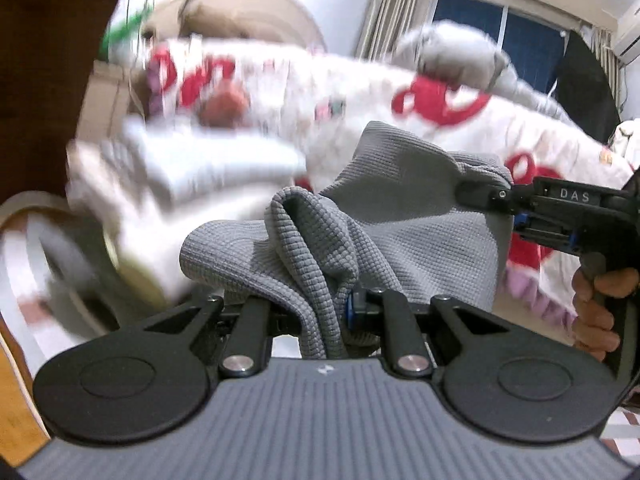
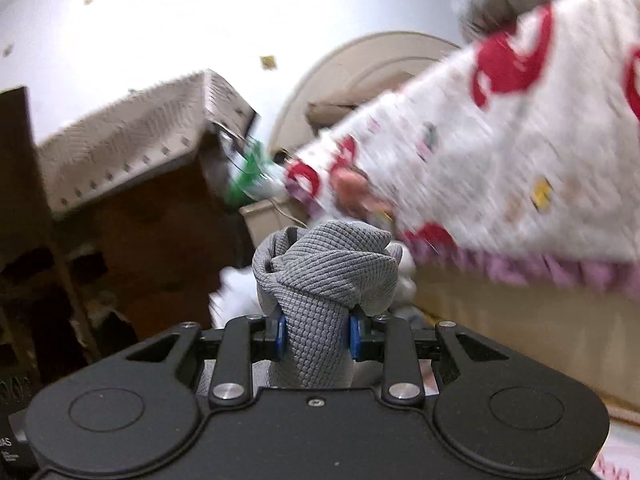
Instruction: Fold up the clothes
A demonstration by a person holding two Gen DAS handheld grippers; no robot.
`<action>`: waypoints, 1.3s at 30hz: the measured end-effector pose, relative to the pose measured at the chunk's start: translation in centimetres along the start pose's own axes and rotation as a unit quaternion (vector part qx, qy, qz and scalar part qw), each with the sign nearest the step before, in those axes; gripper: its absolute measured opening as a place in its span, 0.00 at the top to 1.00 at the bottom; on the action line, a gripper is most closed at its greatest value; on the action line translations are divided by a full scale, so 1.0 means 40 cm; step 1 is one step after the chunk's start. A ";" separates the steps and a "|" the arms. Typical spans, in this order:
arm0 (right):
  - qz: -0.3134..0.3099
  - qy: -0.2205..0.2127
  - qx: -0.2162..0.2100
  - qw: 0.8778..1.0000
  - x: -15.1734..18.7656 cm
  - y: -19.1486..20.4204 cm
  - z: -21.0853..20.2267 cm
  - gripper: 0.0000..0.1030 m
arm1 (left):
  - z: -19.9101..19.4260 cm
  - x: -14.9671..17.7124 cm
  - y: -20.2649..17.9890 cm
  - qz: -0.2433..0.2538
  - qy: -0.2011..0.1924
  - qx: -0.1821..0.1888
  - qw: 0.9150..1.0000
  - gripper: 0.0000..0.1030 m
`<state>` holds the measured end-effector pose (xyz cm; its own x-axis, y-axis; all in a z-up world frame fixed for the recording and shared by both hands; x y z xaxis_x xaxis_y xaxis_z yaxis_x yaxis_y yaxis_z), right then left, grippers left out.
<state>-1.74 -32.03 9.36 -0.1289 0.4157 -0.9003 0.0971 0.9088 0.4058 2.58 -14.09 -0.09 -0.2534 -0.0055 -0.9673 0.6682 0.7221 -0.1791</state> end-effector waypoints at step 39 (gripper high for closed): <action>0.161 0.069 0.076 0.982 -0.157 -0.221 0.665 0.42 | 0.333 -0.343 0.630 -0.111 0.064 -0.074 0.989 0.65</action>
Point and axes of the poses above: each gripper's, at about its wrist camera, not at the fingertips, and z roughly the way its jaws point, y to its left, x to its underside, the point moved 10 cm from there along z, roughly the way its jaws point, and after that the axes turned 9 degrees about z, right-handed, at the moved point
